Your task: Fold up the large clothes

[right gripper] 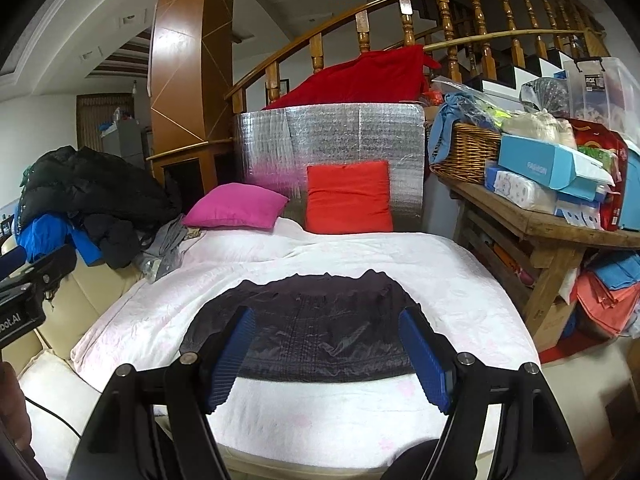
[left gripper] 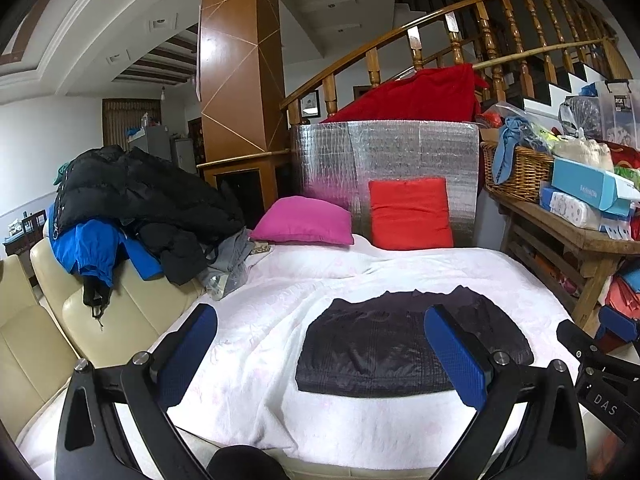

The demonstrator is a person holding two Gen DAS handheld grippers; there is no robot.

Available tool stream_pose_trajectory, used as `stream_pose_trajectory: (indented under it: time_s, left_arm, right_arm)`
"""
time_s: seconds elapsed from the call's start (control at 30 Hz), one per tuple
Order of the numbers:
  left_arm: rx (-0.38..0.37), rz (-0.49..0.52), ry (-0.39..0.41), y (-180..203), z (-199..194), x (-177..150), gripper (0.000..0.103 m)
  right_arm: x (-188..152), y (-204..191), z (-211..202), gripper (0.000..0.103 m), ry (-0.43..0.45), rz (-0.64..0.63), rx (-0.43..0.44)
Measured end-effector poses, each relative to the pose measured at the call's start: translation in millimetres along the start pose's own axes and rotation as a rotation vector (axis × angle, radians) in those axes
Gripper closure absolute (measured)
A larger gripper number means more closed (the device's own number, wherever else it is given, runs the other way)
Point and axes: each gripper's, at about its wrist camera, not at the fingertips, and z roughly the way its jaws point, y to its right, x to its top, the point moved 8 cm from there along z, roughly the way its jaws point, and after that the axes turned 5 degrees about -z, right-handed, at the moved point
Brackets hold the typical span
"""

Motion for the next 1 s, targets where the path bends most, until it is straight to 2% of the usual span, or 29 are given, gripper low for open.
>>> stream_pose_trajectory:
  time_s: [1.0]
  left_arm:
    - [-0.003,0.018,-0.019,1.0,3.3,-5.6,0.000]
  right_arm:
    - [-3.5,-2.3,2.0,0.025,-0.003,0.003,0.011]
